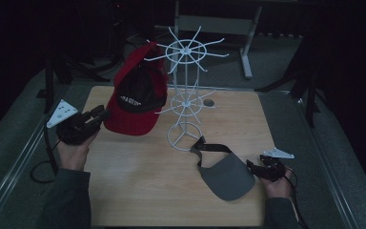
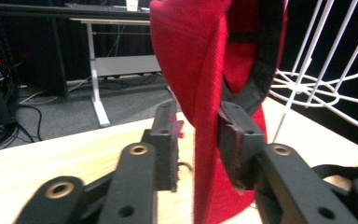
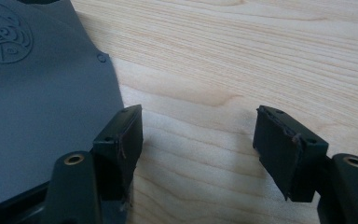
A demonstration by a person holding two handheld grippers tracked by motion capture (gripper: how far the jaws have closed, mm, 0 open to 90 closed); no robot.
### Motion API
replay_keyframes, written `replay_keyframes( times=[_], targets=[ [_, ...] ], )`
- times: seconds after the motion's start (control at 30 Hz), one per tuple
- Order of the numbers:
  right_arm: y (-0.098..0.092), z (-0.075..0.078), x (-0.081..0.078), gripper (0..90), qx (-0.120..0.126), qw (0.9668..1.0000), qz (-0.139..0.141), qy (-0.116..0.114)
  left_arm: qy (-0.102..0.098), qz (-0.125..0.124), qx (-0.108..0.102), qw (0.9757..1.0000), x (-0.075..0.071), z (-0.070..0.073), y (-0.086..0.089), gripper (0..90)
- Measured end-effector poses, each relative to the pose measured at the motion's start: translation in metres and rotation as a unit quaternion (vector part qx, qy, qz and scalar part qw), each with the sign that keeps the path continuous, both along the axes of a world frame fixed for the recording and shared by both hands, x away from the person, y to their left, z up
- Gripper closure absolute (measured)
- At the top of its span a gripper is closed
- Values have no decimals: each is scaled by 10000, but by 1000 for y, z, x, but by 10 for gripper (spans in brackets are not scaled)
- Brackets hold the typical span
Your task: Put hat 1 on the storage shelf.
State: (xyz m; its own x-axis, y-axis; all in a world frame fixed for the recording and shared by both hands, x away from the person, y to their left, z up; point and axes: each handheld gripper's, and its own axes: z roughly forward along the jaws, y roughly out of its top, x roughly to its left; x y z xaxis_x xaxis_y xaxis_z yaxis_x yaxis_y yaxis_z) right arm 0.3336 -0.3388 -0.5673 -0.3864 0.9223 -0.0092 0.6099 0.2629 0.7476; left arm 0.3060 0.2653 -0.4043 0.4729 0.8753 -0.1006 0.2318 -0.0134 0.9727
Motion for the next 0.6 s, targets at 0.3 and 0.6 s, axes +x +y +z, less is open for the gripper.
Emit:
replay_keyframes(
  times=[0.3,0.6],
  targets=[
    [0,0,0,330,3,10000,-5,-2,-47,232,231,9995,-2,-4,1,555],
    [0,0,0,331,3,10000,-1,-2,7,503,617,9968,-5,-16,2,531]
  ],
)
